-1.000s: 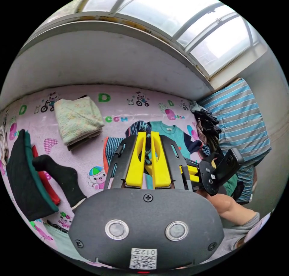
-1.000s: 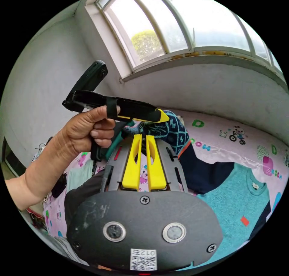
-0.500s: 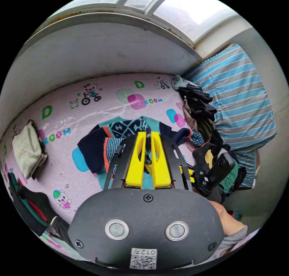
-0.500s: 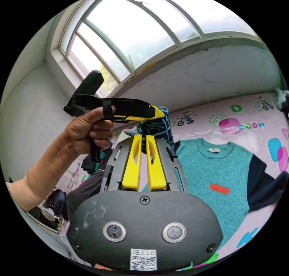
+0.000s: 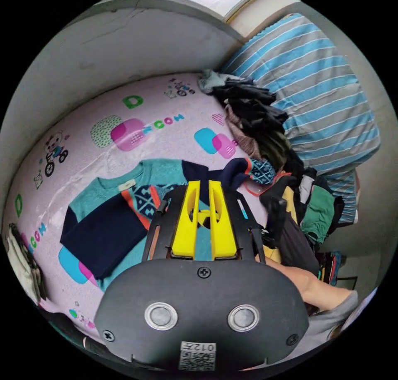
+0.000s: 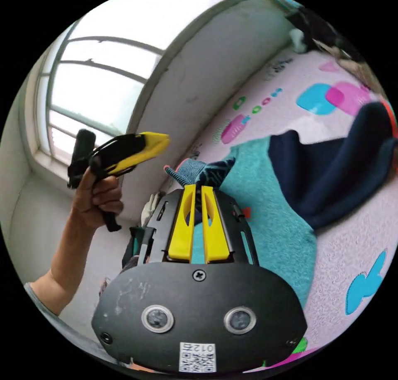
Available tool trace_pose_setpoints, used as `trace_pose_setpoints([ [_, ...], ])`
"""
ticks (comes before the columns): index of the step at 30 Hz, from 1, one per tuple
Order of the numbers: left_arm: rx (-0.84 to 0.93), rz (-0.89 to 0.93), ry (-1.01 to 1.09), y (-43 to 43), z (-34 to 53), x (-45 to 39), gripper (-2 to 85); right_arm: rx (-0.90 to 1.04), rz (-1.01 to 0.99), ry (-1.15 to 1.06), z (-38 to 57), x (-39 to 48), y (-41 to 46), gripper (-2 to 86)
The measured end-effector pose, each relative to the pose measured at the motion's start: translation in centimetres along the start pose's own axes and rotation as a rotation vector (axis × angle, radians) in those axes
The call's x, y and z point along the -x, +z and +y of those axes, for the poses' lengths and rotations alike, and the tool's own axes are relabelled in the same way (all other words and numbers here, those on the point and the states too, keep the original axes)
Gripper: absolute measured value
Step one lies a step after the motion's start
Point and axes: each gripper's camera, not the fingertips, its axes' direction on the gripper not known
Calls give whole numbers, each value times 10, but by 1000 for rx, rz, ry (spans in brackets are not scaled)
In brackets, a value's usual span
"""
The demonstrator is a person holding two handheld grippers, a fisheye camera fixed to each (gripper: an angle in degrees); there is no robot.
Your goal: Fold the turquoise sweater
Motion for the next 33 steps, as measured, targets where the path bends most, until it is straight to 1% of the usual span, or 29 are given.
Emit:
trace_pose_setpoints([
  [2,-19,-33,26,-6,10,-1,28,-19,-2,141,-2,-45,-2,2],
  [4,29,-164,32,-5,34,11,31,-36,0,231,-2,-73,-3,7],
  [5,47,-199,26,-3,41,17,32,-57,-6,258,-2,-85,-4,11],
  [7,125,-341,22,5,74,36,37,-61,2,270,-5,-97,-4,19],
  [10,201,-463,16,22,113,51,46,-27,27,221,-12,-102,2,38],
  [12,226,-491,35,34,128,48,53,-10,54,194,-16,-102,5,50],
  [14,240,-545,97,47,135,34,61,14,104,142,-24,-96,9,63],
  [19,333,-849,384,110,142,-28,80,4,241,27,-39,-73,10,106],
  [22,345,-961,466,135,145,-50,78,0,297,-26,-48,-58,12,111],
  [25,360,-986,470,146,145,-59,68,26,413,-93,-61,-42,24,114],
  [28,370,-976,440,150,143,-59,46,102,523,-101,-75,-38,44,103],
  [30,377,-957,417,151,141,-57,29,142,557,-89,-81,-40,54,68],
  [31,373,-956,402,150,141,-56,20,171,583,-77,-84,-40,59,21],
  [33,353,-916,365,143,140,-52,11,171,565,-76,-87,-38,60,4],
])
